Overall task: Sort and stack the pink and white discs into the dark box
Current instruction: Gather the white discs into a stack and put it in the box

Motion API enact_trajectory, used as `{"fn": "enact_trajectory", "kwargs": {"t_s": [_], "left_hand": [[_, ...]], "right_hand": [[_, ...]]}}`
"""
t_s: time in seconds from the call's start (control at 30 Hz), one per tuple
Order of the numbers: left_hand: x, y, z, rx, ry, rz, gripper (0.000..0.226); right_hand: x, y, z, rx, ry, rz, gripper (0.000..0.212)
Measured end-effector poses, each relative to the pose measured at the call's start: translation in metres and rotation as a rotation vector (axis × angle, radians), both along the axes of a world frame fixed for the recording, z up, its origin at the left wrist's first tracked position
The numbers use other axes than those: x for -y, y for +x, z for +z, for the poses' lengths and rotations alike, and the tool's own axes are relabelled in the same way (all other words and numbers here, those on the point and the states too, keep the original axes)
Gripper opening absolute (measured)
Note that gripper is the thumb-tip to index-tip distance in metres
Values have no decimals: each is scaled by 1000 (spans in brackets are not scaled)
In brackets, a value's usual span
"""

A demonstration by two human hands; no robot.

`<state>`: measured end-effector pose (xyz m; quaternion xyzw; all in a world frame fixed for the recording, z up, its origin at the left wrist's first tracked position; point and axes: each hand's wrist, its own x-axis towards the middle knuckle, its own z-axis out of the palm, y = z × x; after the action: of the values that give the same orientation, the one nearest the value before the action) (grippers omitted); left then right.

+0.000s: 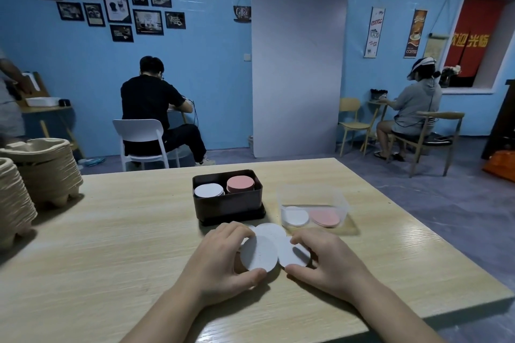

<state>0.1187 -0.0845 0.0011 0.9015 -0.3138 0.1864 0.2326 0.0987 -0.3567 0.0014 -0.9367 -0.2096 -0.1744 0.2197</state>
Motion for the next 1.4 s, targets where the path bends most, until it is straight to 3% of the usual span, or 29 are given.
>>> {"fn": "enact_trajectory", "kwargs": {"t_s": [0.13,0.27,0.6,0.7,0.97,1.17,1.4], "left_hand": [[0,-3,3,-5,26,2,63],[0,-1,2,-44,52,-12,67],[-3,6,-4,-50,45,-57,75],[-3,4,-4,-33,7,-54,67],[-1,11,-10,84,-3,-122,18],[-1,10,-9,99,-3,-141,27],[-3,9,-11,99,5,-94,24]], "right_hand": [[-8,4,0,59,-85,122,60],[-23,9,-2,148,-148,225,56],[-30,15,-7,201,-33,262,40],[-26,14,-7,172,23,233,35],[-27,15,-10,131,80,239,36],[-26,18,-12,126,84,212,46],[-28,16,-11,43,28,218,37]]}}
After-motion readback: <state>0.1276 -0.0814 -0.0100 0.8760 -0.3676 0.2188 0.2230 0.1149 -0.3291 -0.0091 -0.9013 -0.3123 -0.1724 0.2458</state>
